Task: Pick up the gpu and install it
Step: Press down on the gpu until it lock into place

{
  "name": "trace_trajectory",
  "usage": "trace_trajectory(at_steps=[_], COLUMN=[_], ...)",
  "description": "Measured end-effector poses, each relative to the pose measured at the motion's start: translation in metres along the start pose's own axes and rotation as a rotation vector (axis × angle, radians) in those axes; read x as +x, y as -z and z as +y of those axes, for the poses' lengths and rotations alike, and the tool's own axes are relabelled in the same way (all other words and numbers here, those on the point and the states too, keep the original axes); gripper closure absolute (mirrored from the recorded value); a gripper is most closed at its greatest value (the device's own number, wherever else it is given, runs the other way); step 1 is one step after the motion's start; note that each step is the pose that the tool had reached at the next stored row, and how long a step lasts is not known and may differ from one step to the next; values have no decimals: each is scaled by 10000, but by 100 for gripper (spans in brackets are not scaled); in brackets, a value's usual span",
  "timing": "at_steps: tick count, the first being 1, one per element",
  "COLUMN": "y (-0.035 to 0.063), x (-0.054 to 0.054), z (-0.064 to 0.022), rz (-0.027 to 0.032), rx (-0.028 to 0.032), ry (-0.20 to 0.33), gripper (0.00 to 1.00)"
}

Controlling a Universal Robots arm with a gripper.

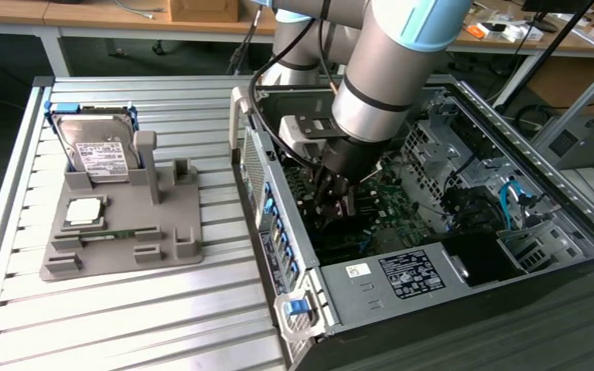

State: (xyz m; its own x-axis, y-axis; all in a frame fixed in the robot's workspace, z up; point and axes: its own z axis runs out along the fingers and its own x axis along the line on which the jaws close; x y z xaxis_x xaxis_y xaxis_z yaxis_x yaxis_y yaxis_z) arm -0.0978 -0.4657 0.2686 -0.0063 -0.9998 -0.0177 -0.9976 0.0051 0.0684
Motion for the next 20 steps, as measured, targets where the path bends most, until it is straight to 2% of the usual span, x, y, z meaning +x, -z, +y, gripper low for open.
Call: trace_trajectory(at_steps=[2,8,11,13,15,17,20], y=[-4,0,73,147,158,163,171], x=[-2,-4,-4,-6,-6,-6,-7], z=[-36,-55,-56,-48,-55,-96,-223], rz=[-3,-7,-10,2,0,-2,-9], rx=[-27,-26,8,-8,-7,-27,-140], ry=[11,19,26,21,19,19,17], gripper=[89,89,89,89,89,89,89])
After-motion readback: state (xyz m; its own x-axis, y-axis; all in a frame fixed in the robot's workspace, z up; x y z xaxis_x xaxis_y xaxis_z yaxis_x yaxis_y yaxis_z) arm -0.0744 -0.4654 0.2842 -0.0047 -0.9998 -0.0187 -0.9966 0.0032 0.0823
